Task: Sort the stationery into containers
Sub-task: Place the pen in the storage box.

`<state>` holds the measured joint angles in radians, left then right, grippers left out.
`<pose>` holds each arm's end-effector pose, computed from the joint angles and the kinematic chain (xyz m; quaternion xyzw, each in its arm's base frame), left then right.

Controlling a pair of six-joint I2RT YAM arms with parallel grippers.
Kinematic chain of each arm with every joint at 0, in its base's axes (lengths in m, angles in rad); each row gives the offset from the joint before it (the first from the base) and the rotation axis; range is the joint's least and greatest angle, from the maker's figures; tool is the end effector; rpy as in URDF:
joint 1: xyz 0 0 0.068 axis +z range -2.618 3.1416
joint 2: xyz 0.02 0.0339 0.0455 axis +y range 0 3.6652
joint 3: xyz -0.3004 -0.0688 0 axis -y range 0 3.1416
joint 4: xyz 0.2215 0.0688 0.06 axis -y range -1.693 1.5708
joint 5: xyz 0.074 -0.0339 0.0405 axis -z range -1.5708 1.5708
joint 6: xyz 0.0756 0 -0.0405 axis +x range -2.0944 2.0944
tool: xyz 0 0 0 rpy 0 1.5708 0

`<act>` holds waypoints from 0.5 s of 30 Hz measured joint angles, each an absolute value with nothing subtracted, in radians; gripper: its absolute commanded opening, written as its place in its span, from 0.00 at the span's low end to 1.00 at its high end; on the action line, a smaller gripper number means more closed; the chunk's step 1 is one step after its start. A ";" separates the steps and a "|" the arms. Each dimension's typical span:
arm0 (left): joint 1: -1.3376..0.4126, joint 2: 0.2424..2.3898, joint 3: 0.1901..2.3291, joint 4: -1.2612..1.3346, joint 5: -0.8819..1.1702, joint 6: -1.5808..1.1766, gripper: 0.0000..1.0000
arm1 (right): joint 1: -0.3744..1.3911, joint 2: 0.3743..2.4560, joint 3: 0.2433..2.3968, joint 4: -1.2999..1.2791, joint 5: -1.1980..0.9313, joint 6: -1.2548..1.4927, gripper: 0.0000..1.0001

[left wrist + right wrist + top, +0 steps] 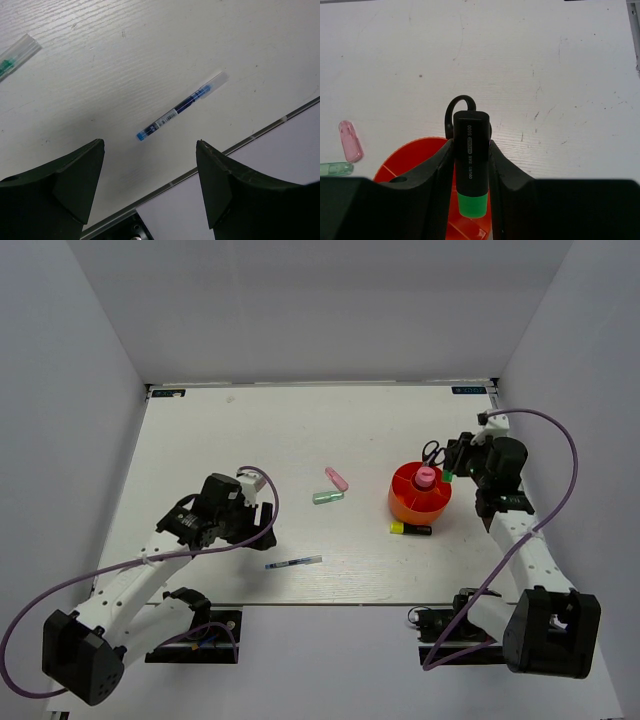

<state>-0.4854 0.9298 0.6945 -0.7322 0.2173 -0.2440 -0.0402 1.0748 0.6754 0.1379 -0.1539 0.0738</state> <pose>0.1283 -0.0861 0.2393 0.1463 0.9384 -0.2021 0.2390 0.2484 0.0016 0.3084 -0.0017 0.7923 0.0712 0.6060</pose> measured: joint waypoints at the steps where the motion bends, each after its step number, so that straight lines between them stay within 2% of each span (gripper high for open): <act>1: -0.485 0.933 0.694 -0.732 0.217 -0.244 0.84 | -0.040 1.079 0.668 0.148 -0.156 0.078 0.00; 15: -0.485 0.942 0.694 -0.732 0.218 -0.239 0.84 | -0.044 1.134 0.522 0.353 -0.161 0.184 0.00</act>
